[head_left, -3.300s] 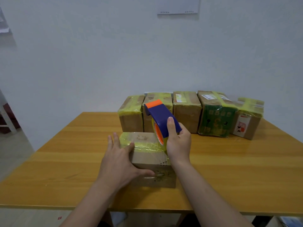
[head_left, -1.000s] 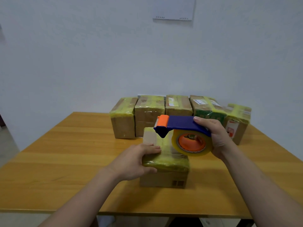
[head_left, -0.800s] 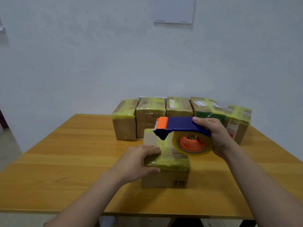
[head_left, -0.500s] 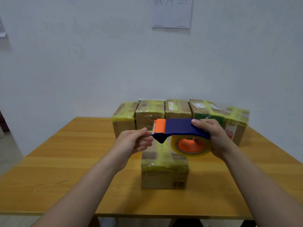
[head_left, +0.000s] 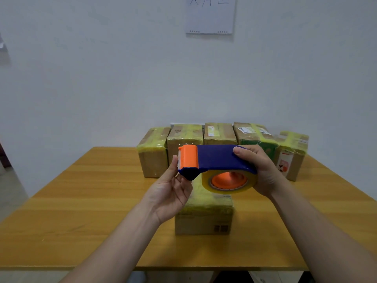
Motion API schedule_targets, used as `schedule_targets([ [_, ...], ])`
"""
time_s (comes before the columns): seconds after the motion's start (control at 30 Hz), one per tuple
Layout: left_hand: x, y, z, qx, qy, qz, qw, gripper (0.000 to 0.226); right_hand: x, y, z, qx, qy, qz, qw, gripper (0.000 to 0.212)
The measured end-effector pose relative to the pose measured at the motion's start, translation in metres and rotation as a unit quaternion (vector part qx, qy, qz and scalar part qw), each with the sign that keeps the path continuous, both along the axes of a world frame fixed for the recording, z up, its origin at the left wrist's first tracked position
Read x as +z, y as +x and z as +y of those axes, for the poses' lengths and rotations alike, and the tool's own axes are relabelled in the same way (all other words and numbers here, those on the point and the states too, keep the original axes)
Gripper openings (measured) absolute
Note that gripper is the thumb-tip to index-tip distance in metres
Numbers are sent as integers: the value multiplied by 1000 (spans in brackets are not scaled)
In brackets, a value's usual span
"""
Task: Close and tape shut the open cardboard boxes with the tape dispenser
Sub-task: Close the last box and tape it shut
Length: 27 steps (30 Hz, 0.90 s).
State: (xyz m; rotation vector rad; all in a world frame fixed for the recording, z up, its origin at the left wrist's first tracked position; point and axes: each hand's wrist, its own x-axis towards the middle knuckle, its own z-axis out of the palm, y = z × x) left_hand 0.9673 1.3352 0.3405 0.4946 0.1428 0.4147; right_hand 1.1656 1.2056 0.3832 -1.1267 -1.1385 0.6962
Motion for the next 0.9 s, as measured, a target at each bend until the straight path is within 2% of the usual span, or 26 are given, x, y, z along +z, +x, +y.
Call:
schedule_targets([
  [0.07,-3,-1,-3,-6,-8,-23,1000,75,0,-2,0,9,4,14,1000,26],
  [0.17,-4,-3,-2,-7,10,-34,999,71,-1,-2,0,15,13,25,1000,29],
  [0.3,-3,-11,6,-20,29,-33,999,41,0,-1,-1,14,13,29,999,33],
  [0.37,2,-15,9,-1,52,17,999,33,2,0,-1,7,5,22,1000,38],
  [0.43,7,-16,9,38,125,98,987,28,2,1,-2,-1,-9,3,1000,33],
  [0.6,11,-17,16,107,277,246,923,21,3,0,-1,-13,-47,-39,998,24],
  [0.67,10,-18,20,123,308,277,902,17,4,-1,0,-23,-59,-51,997,25],
  [0.8,7,-17,25,127,296,298,899,14,4,0,1,-24,-77,-77,994,30],
  [0.9,2,-17,26,126,317,320,884,14,1,1,2,-35,-88,-86,992,30],
])
